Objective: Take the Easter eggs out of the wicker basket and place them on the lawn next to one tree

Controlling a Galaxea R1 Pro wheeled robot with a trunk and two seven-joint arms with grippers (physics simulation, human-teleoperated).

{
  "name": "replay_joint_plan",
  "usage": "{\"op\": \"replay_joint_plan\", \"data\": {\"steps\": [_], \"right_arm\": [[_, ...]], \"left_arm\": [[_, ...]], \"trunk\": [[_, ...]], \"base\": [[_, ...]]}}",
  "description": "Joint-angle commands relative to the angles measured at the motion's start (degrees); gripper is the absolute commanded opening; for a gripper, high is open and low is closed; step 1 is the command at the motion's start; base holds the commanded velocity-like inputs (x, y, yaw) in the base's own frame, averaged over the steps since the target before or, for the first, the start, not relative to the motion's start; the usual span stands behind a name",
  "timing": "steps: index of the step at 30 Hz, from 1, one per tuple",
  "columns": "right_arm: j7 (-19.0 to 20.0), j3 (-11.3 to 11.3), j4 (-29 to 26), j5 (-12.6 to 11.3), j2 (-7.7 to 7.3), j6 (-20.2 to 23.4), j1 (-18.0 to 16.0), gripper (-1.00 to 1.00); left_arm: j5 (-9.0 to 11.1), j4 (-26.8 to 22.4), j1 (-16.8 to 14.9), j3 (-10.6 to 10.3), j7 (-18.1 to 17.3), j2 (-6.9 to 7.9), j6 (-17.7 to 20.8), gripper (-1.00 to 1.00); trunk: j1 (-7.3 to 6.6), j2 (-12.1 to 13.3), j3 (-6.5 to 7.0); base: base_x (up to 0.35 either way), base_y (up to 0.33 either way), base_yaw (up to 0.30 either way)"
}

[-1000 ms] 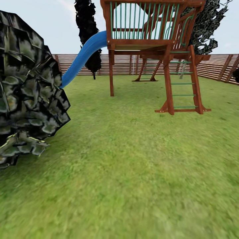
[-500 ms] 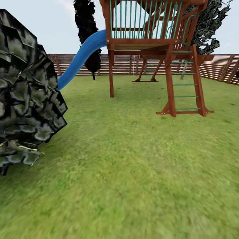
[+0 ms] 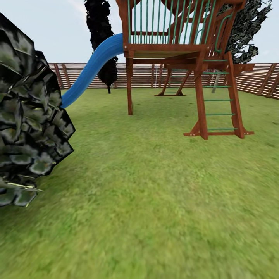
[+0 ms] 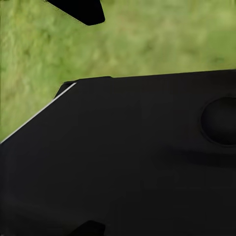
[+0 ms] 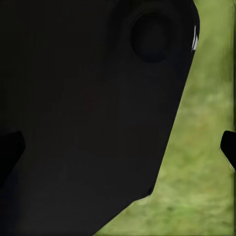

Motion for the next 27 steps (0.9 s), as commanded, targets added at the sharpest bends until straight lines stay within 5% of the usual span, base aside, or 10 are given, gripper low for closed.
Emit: {"op": "replay_joint_plan", "data": {"steps": [1,27], "right_arm": [[0.0,0.1,0.0,0.2,-0.03,-0.1,0.0,1.00],[0.5,0.2,0.0,0.6,-0.10,-0.1,0.0,1.00]], "left_arm": [[0.1,0.0,0.0,0.0,0.1,0.00,-0.1,1.00],[0.1,-0.1,0.0,0.0,0.1,0.03,-0.1,1.00]], "trunk": [[0.03,0.0,-0.04],[0.03,0.0,-0.04]], "base": [[0.322,0.000,0.000],[0.322,0.000,-0.001]]}}
